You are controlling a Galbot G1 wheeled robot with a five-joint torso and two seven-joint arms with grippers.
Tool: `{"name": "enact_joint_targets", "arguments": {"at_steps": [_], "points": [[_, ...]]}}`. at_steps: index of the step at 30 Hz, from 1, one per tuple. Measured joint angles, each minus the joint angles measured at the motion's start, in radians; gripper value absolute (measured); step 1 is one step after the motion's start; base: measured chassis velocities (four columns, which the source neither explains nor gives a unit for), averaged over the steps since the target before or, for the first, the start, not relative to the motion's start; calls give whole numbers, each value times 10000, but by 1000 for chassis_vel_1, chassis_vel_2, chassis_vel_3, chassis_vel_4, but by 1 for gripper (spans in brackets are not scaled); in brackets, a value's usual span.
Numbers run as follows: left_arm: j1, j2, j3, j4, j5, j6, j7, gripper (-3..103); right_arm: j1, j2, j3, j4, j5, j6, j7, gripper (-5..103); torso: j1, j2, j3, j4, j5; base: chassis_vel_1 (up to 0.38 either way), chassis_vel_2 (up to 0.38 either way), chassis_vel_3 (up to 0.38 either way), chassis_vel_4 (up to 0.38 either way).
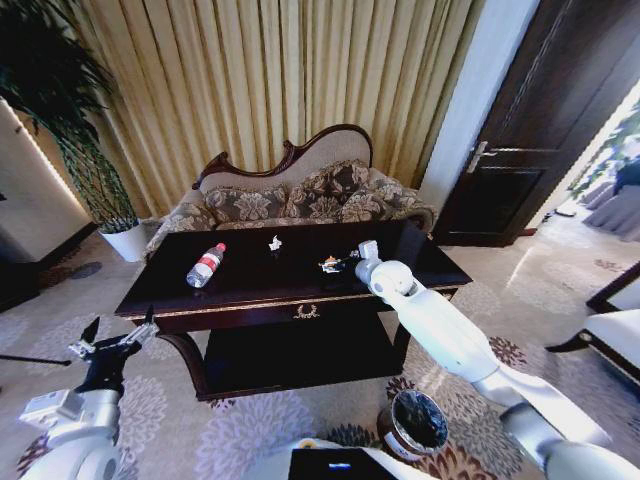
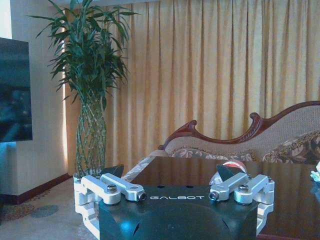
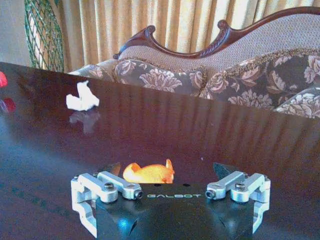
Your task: Move to the front of the table and place the trash on the table into the trash bin.
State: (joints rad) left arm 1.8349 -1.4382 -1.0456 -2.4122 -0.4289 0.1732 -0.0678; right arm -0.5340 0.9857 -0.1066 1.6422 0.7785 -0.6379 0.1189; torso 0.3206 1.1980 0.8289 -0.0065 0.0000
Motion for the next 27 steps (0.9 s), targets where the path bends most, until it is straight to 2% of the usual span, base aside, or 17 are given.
{"name": "enact_joint_targets", "arguments": {"at_steps": [27], "points": [[42, -31, 68, -86, 17, 3, -1, 100, -66, 39, 48, 26, 119, -64, 0, 100, 0, 0, 0, 0, -1, 0, 0, 0, 0]]}}
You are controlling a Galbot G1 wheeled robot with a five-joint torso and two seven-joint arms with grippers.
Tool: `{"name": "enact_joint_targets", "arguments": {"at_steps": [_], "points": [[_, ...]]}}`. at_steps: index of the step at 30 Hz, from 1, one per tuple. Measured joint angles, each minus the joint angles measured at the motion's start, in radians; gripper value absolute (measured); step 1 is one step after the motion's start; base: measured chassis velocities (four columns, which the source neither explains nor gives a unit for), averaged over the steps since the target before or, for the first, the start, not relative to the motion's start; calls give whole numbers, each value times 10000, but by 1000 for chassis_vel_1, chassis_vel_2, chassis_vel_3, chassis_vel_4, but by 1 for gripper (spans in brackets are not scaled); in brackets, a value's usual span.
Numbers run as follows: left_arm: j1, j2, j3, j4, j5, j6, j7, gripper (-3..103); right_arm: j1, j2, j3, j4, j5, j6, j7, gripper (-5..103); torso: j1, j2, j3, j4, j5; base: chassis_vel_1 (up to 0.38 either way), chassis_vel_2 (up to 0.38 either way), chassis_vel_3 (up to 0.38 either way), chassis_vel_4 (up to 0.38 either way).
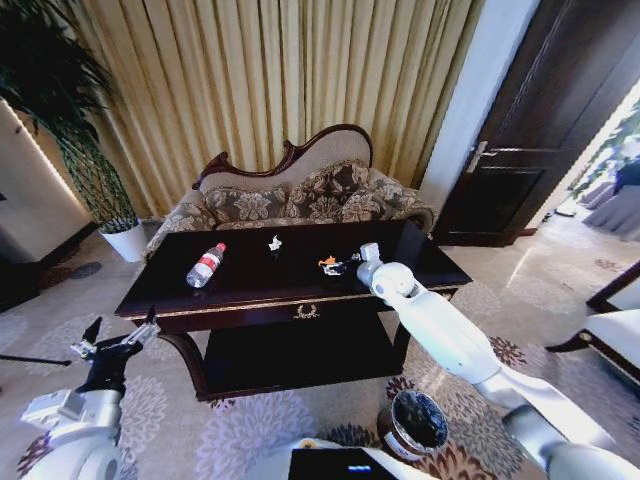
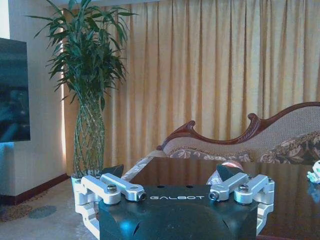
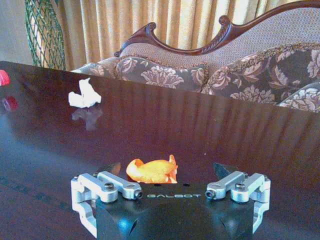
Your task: Move to the front of the table and place the trash on the table into the trash bin.
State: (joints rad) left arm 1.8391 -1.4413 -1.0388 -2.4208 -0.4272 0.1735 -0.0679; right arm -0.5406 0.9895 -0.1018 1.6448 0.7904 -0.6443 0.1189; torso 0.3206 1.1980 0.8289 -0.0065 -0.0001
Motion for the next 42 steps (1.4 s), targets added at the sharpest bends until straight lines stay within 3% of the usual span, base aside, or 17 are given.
{"name": "enact_joint_targets", "arguments": {"at_steps": [23, 25, 31, 32, 39, 42], "points": [[-12, -10, -36, 73, 0, -33, 19, 100, 26, 262, -17, -449, 387, -51, 0, 101, 0, 0, 0, 0, 1, 0, 0, 0, 0], [-13, -2, -34, 81, -1, -38, 19, 100, -6, 263, -13, -458, 378, -51, 0, 97, 0, 0, 0, 0, 1, 0, 0, 0, 0], [-22, -70, -22, 134, 0, -72, 36, 100, -83, 237, 32, -497, 336, 2, 0, 71, -1, 0, -1, 0, 0, 0, 0, 0, 0], [-22, -70, -22, 134, 0, -72, 36, 100, -83, 237, 32, -497, 336, 2, 0, 71, -1, 0, -1, 0, 0, 0, 0, 0, 0], [-39, -60, -16, 137, 4, -86, 52, 100, -108, 210, 91, -507, 329, 40, 0, 37, 0, 0, 0, 0, 0, 0, 0, 0, 0], [-29, -69, -12, 128, 12, -87, 53, 100, -151, 212, 129, -505, 318, 56, 2, 32, 0, 0, -1, -1, 0, 0, 0, 0, 0]]}}
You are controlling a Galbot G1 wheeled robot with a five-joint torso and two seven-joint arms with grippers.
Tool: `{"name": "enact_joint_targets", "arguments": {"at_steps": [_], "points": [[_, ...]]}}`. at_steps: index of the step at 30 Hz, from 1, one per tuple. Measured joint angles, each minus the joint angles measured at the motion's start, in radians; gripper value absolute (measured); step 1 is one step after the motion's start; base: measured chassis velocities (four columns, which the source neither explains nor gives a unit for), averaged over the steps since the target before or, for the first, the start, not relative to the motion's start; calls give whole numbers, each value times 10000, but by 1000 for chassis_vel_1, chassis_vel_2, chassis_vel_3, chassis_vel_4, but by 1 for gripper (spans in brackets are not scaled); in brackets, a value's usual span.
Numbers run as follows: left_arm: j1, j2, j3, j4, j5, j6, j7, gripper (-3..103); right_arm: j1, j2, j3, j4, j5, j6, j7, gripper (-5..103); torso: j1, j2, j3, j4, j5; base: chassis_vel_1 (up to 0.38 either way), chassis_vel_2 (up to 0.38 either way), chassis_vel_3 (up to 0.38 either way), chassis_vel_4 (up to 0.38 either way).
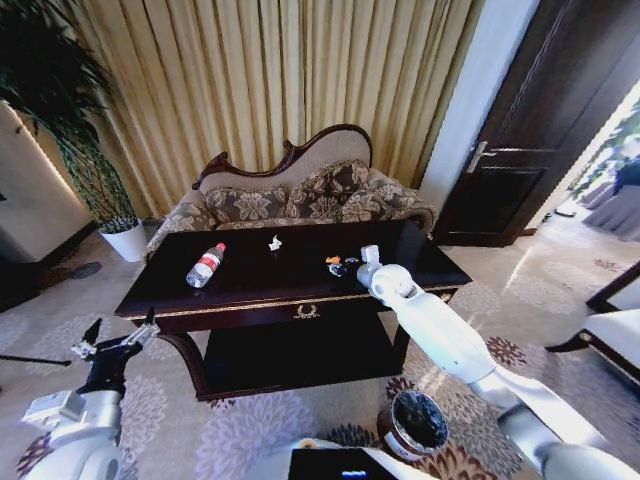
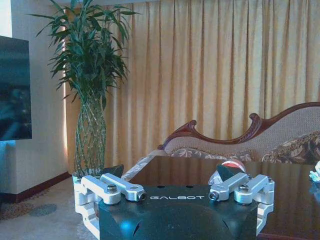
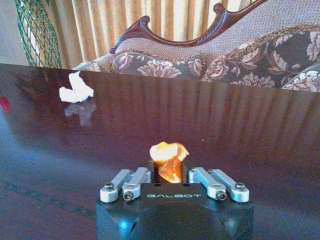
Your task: Move to the front of the table and place the trash on the table into the trash bin.
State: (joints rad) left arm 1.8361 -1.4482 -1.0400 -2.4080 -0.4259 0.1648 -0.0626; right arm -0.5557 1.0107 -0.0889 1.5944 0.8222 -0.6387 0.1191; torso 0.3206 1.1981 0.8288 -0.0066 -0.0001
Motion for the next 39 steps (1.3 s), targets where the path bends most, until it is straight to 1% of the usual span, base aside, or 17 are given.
{"name": "enact_joint_targets", "arguments": {"at_steps": [1, 2, 3, 4, 6, 7, 8, 20, 23, 25, 26, 29, 30, 34, 35, 37, 39], "points": [[0, 0, 0, 0, 0, 0, 0, 100, 0, 0, 0, 0, 0, 0, 0, 32, 0, 0, 0, 0, 0, 0, 0, 0, 0], [11, -3, 0, -9, 4, -2, 2, 100, -57, 0, 30, 13, -1, 39, -1, 21, 0, 0, 0, 0, 1, 0, 0, 0, 0], [19, -5, -3, -13, 5, -4, 3, 100, -100, -3, 63, 32, -2, 72, -1, 16, 0, 0, 1, 0, 1, 0, 0, 0, 0], [19, -5, -3, -13, 5, -4, 3, 100, -100, -3, 63, 32, -2, 72, -1, 16, 0, 0, 1, 0, 1, 0, 0, 0, 0], [36, -13, -8, -39, 8, -9, 4, 100, -186, -16, 129, 83, -1, 110, -3, 7, 0, 0, 0, 2, 2, 0, 0, 0, 0], [36, -13, -8, -39, 8, -9, 4, 100, -186, -16, 129, 83, -1, 110, -3, 7, 0, 0, 0, 2, 2, 0, 0, 0, 0], [46, -21, -9, -53, 9, -11, 5, 100, -231, -26, 168, 110, 1, 120, -4, 4, 0, 0, 0, 3, 1, 0, 0, 0, 0], [47, 46, -10, -102, 6, -18, 9, 100, -668, -99, 775, 542, 134, 229, -6, 4, 0, -1, 1, 0, 2, 0, 0, 0, 0], [20, 72, -22, -102, -20, -18, 4, 100, -731, -140, 1071, 725, 141, 407, -6, 4, 0, -1, 1, 0, 1, 0, 0, 0, 0], [-21, 98, -45, -78, -53, -19, -14, 100, -813, -224, 1404, 926, 36, 837, -6, 4, 0, -1, 1, 1, 2, 0, 0, 0, 0], [-21, 98, -45, -78, -53, -19, -14, 100, -813, -224, 1404, 926, 36, 837, -6, 4, 0, -1, 1, 1, 2, 0, 0, 0, 0], [-74, 113, -48, -45, -83, -25, -43, 100, -1015, -393, 2145, 1339, -198, 1132, -4, 4, 0, -1, 1, 1, 0, 0, 0, 0, 0], [-74, 113, -48, -45, -83, -25, -43, 100, -1015, -393, 2145, 1339, -198, 1132, -4, 4, 0, -1, 1, 1, 0, 0, 0, 0, 0], [-190, 180, 11, -13, -150, -29, -61, 100, -1516, -671, 3130, 1940, -511, 1530, -2, 4, 0, 0, 1, 1, 2, 0, 0, 0, 0], [-190, 180, 11, -13, -150, -29, -61, 100, -1516, -671, 3130, 1940, -511, 1530, -2, 4, 0, 0, 1, 1, 2, 0, 0, 0, 0], [-215, 275, 50, -12, -225, -28, -71, 100, -1951, -831, 3562, 2304, -624, 1834, -2, 4, 0, 0, 1, -2, 2, 0, 0, 0, 0], [-245, 359, 50, -12, -294, -28, -80, 100, -2184, -870, 3799, 2517, -670, 1949, -2, 4, 0, -1, 1, 0, 2, 0, 0, 0, 0]]}}
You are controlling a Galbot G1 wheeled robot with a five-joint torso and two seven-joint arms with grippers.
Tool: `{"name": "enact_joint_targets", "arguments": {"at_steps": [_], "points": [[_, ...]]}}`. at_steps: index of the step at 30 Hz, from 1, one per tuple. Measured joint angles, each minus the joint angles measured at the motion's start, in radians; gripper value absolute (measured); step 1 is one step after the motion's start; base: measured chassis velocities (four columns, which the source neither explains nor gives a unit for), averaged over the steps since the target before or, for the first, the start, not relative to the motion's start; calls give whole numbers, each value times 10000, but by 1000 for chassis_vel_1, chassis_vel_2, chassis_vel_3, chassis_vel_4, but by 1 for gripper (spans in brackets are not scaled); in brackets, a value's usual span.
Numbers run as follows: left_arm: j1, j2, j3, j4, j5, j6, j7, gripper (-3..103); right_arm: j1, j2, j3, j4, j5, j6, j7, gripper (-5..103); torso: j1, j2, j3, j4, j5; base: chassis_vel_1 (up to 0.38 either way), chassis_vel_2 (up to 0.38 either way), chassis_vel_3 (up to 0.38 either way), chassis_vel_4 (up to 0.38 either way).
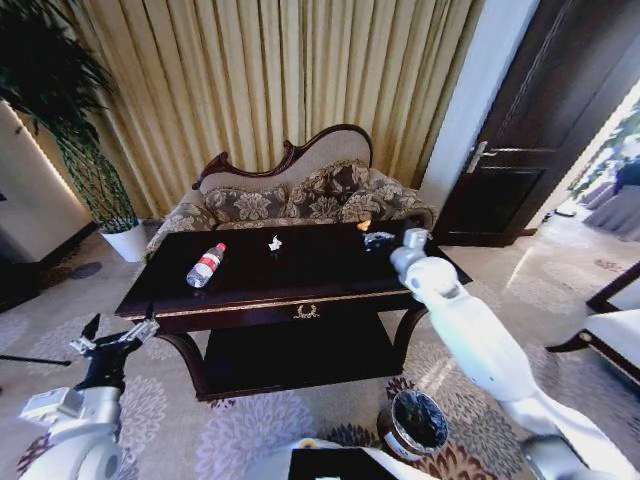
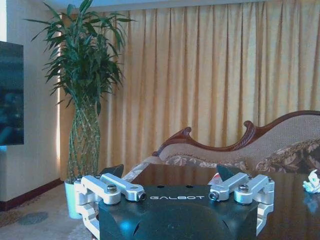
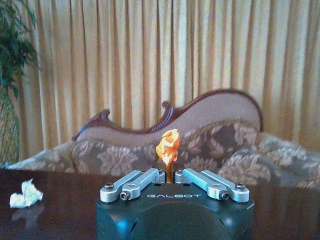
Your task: Move to the front of the table and place the trash on the table into the trash bin.
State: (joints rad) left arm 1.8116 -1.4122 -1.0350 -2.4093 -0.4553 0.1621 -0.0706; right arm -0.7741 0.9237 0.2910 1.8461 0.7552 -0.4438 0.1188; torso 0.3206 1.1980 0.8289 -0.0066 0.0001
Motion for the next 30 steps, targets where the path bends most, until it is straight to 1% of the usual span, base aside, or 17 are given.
{"name": "enact_joint_targets", "arguments": {"at_steps": [5, 6, 9, 17, 23, 27, 30], "points": [[-78, 212, -54, 6, -197, 29, -76, 100, -693, -17, 727, 622, -197, 88, 0, 4, 0, 0, 0, 0, 0, 0, 0, 0, 0], [-78, 212, -54, 6, -197, 29, -76, 100, -693, -17, 727, 622, -197, 88, 0, 4, 0, 0, 0, 0, 0, 0, 0, 0, 0], [-103, 248, -93, 11, -296, 40, -100, 100, -1157, 28, 1238, 1076, -270, 102, 0, 4, 0, 0, 0, 3, -1, 0, 0, 0, 0], [-137, 262, -95, 0, -335, 56, -117, 100, -1517, 44, 1598, 1266, -289, 102, 0, 4, 3, -1, 1, 1, -1, 65, -65, -71, 74], [-150, 226, -53, -35, -326, 86, -124, 100, -1737, 20, 1764, 1227, -288, 140, 0, 4, 1, 0, -1, 1, -3, 197, -203, -194, 200], [-136, 204, -43, -7, -306, 88, -123, 100, -1764, 23, 1774, 1184, -287, 143, 0, 4, -1, 0, 0, -1, -1, 284, -280, -285, 267], [-131, 203, -34, 11, -293, 89, -123, 100, -1787, 48, 1773, 1162, -298, 145, 0, 4, -2, 1, -1, 2, 1, 316, -289, -288, 295]]}}
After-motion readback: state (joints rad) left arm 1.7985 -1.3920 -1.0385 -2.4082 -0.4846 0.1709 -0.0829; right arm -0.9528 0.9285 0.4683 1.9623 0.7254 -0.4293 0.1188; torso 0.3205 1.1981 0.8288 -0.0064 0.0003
